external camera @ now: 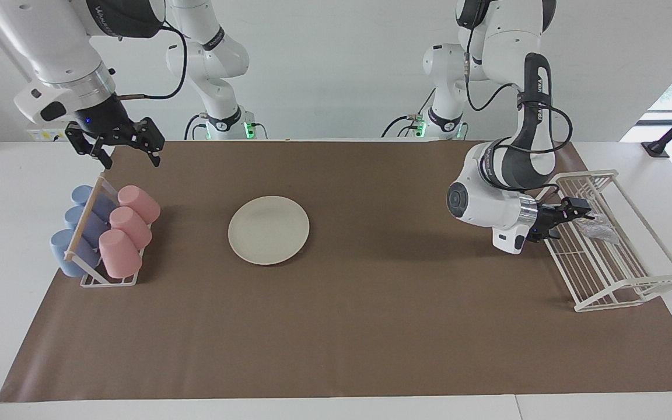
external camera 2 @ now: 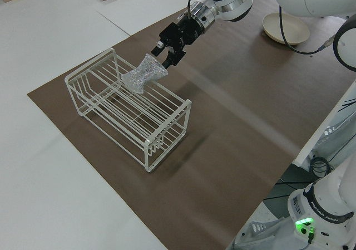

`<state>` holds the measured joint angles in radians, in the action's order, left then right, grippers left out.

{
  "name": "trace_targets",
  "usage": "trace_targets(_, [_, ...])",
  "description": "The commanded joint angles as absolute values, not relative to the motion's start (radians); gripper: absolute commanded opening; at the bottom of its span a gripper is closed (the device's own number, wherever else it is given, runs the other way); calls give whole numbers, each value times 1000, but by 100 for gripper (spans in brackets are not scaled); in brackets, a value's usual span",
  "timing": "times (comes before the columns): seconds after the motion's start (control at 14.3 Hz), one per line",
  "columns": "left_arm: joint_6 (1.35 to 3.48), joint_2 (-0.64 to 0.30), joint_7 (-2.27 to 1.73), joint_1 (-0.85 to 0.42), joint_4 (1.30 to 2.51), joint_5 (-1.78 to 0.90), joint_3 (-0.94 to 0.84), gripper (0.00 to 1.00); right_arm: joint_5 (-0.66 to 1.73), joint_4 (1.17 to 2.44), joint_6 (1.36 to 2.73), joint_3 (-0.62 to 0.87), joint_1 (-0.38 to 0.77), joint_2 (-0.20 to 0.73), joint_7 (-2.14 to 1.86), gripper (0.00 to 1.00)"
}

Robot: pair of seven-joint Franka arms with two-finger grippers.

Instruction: Wipe plate with sponge

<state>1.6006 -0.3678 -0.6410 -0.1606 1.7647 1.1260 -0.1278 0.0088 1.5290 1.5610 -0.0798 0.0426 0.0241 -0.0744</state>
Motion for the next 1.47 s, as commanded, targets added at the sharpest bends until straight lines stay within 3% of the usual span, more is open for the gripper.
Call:
trace_targets(0.0, [1644,-318,-541,-124,1700,981,-133,100,15,1517,1557,-72,34,35,-60,100])
trace_targets(0.21, [1635,-272,-413,-114,1628,798,-126,100,15,1520,1558,-74,34,32,-57,100])
trace_targets(0.56, [1632,-190,-411,-92,1597,508,-120,100,15,1520,1557,-74,32,32,-58,100])
trace_targets(0.91, [1602,-49,-379,-17,1597,122,-120,100,15,1520,1555,-74,34,32,-55,100])
trace_targets(1.4, [1489,46,-238,-24,1614,-31,-104,100,15,1520,1557,-74,32,34,-55,100])
